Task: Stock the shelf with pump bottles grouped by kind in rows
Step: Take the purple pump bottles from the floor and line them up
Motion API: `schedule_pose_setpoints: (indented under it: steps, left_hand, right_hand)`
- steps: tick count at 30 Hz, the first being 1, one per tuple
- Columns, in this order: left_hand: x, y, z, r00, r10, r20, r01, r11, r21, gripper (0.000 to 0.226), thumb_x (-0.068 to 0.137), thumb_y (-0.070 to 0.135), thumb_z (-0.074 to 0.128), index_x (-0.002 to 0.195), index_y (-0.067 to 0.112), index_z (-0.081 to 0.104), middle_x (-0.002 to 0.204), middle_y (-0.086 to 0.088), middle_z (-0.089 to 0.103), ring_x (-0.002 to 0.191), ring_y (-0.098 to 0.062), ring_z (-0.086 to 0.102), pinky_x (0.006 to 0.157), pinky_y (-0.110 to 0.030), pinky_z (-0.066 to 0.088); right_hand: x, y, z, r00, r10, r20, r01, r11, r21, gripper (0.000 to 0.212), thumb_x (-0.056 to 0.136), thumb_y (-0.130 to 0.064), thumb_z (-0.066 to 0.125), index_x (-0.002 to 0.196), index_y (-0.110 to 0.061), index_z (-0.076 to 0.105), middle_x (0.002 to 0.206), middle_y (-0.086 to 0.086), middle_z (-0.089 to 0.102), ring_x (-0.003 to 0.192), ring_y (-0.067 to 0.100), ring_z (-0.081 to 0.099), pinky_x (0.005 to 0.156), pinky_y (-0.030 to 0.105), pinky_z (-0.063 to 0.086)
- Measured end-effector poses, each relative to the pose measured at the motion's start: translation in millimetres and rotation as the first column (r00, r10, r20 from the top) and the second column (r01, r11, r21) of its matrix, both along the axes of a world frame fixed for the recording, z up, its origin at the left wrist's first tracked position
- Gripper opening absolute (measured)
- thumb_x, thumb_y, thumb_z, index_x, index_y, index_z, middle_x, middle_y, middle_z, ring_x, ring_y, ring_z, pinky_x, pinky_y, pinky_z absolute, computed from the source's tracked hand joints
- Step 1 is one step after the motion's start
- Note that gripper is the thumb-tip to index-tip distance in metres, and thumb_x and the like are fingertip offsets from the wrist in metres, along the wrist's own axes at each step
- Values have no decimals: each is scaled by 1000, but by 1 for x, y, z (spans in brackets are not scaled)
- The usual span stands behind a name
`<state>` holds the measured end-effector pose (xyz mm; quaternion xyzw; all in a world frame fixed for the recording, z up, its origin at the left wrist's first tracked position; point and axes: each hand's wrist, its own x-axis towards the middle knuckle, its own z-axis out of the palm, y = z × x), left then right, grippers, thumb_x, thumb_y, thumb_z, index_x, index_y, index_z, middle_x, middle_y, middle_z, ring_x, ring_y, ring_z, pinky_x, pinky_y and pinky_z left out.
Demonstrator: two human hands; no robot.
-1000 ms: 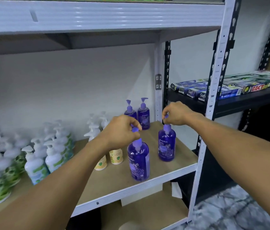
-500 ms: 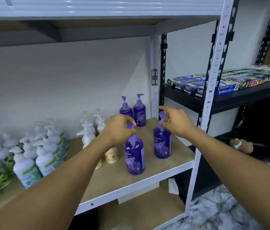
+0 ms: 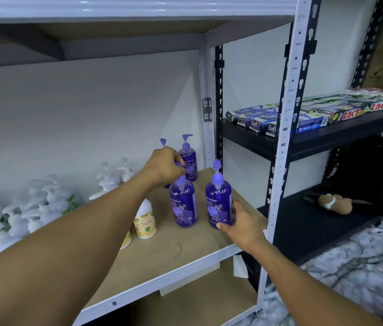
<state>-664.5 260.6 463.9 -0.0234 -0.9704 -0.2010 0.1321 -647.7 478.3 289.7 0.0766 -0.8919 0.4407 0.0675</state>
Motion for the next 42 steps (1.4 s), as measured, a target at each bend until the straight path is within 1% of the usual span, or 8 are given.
schedule_pose_setpoints:
  steps: [7, 12, 16, 19, 23, 28, 31, 42]
  left_hand:
    - [-14, -2, -22, 998, 46, -49, -42, 996, 75, 24, 91, 17, 64, 114, 12, 66, 103, -5, 63, 82, -15, 58, 59, -19, 42]
    - [17, -7, -46, 985, -21, -173, 53, 981, 184, 53, 92, 23, 65, 142, 19, 48, 102, -2, 59, 88, -19, 63, 78, -31, 51]
    - [74, -29, -85, 956, -60, -286, 99, 988, 122, 45, 91, 27, 67, 134, 29, 55, 112, 8, 52, 90, 0, 52, 80, -8, 37]
    - [113, -60, -125, 974, -44, -224, 62, 995, 75, 36, 90, 27, 70, 124, 30, 62, 111, 13, 51, 94, -2, 53, 81, -16, 41]
    - [147, -110, -166, 999, -5, -39, 5, 1000, 23, 34, 91, 35, 67, 124, 35, 62, 118, 19, 53, 97, -1, 56, 86, -24, 46]
    - [174, -151, -193, 997, 70, -17, -70, 997, -43, 46, 87, 63, 46, 113, 33, 69, 113, 19, 57, 104, -7, 57, 93, -29, 48]
    - [180, -164, -202, 987, 160, -28, -162, 985, -58, 56, 87, 69, 43, 121, 31, 67, 126, 12, 59, 118, -13, 55, 104, -36, 44]
    - [170, -174, -200, 970, 211, 124, -198, 974, -107, 85, 84, 81, 29, 152, 31, 36, 162, 4, 27, 149, -14, 22, 122, -35, 15]
  right_hand:
    - [-4, -5, -9, 996, -71, -60, 71, 997, -11, 63, 81, -38, 82, 134, -22, 52, 123, -4, 68, 107, 16, 66, 82, 27, 53]
    - [-4, -4, -13, 996, -71, -57, 70, 997, -28, 68, 80, -39, 83, 137, -24, 49, 124, -5, 68, 107, 16, 66, 85, 30, 55]
    - [-3, -5, -13, 997, -79, -24, 76, 994, -80, 68, 80, -37, 83, 137, -23, 50, 123, -4, 68, 107, 16, 65, 83, 30, 55]
    - [4, -14, -13, 981, -190, -38, 188, 981, -58, 49, 82, -36, 81, 118, -19, 53, 115, 3, 66, 99, 22, 64, 69, 29, 52]
    - [23, -38, -12, 967, -214, -141, 213, 977, -29, 33, 83, -34, 80, 98, -22, 52, 106, 2, 60, 95, 22, 62, 69, 34, 55]
    - [35, -77, -1, 987, 2, -158, -13, 998, -67, 59, 81, -32, 82, 133, -21, 56, 117, -3, 63, 107, 15, 61, 91, 36, 53]
    - [28, -98, -1, 985, 47, -167, -65, 993, -100, 67, 78, -29, 84, 136, -26, 51, 119, -5, 65, 109, 13, 61, 91, 31, 52]
    - [-18, -141, -22, 969, -147, -199, 116, 981, -158, 86, 69, -24, 91, 139, -12, 43, 125, 6, 63, 115, 26, 60, 94, 42, 53]
